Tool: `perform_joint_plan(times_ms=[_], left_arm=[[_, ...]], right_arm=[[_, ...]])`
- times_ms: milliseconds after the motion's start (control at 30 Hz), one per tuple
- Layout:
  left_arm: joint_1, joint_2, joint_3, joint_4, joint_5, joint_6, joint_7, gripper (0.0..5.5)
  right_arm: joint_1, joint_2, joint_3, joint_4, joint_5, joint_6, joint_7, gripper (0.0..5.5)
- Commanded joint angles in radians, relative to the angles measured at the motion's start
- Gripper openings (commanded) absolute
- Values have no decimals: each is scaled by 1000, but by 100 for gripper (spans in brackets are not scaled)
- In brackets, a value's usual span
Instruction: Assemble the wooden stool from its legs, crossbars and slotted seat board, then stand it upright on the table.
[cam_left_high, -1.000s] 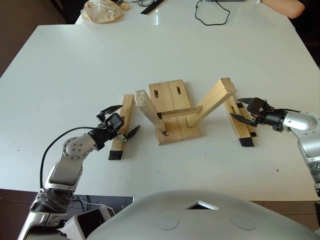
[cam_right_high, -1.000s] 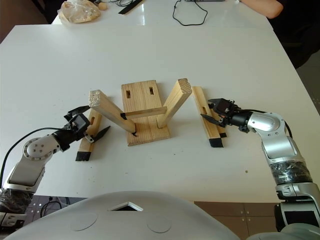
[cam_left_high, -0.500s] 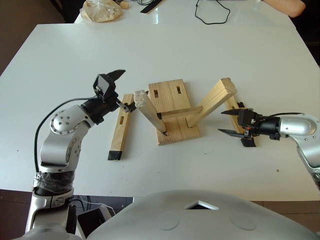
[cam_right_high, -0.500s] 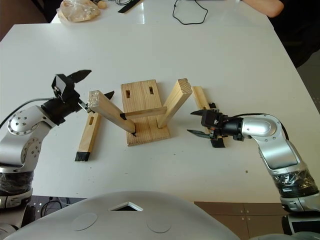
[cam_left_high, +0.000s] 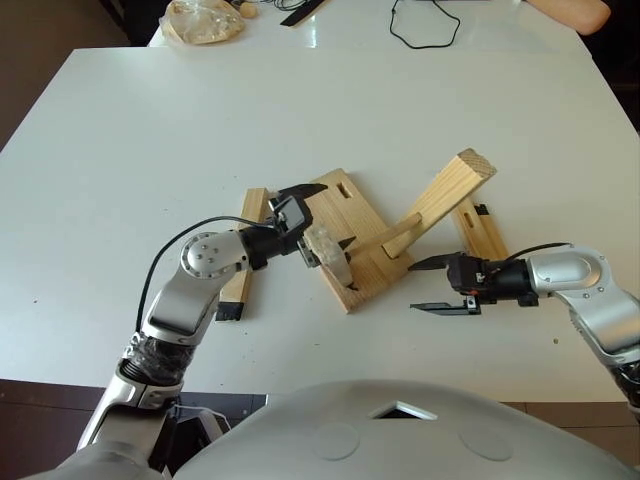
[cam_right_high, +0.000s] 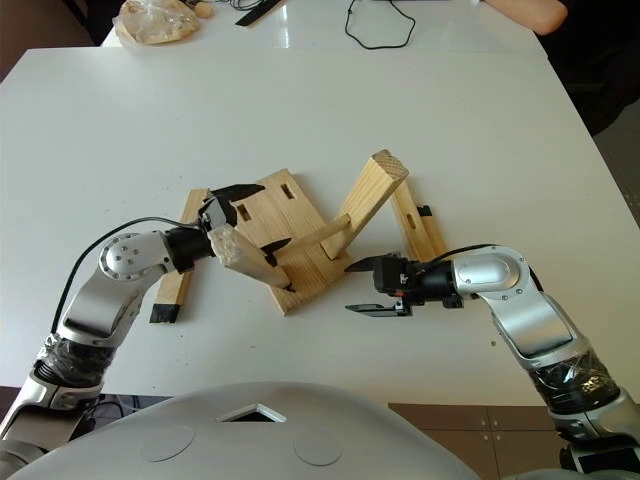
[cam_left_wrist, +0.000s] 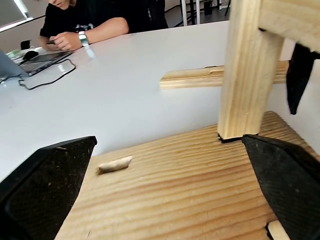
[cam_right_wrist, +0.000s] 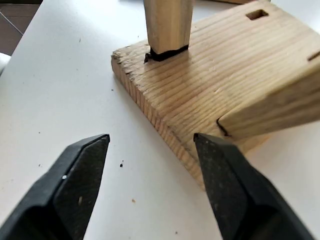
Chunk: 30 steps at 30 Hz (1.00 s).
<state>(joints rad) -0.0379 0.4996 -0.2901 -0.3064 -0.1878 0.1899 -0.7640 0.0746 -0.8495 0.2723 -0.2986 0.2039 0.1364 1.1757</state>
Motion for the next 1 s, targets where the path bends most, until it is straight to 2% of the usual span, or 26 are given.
perform_joint_plan(times_ms=[33,300,467,567,667,733,900,1000], left_arm=[[19,-15,-72,-11,28,13,-16,540],[29,-1,-85,-34,17,40,-46,540],[26,53,23,-48,-11,43,-47,540],[-30,56,129,-33,-67,59,-32,540],[-124,74,173,71,-43,10,-44,540],[-193,75,156,181,10,-58,-50,540],[-325,16,42,503,198,-288,-15,457],[-377,-8,-41,666,307,-453,-16,455]], right_arm=[[-31,9,16,46,-34,-2,-1,312],[-81,22,-36,90,-53,-27,-50,312],[-46,5,-78,20,-15,2,-54,312],[19,-23,-106,-51,43,42,-25,312],[84,-70,-100,-112,81,62,32,312],[86,-69,-82,-138,107,88,51,312],[59,21,59,-214,114,168,29,231],[39,87,149,-209,92,223,-7,186]])
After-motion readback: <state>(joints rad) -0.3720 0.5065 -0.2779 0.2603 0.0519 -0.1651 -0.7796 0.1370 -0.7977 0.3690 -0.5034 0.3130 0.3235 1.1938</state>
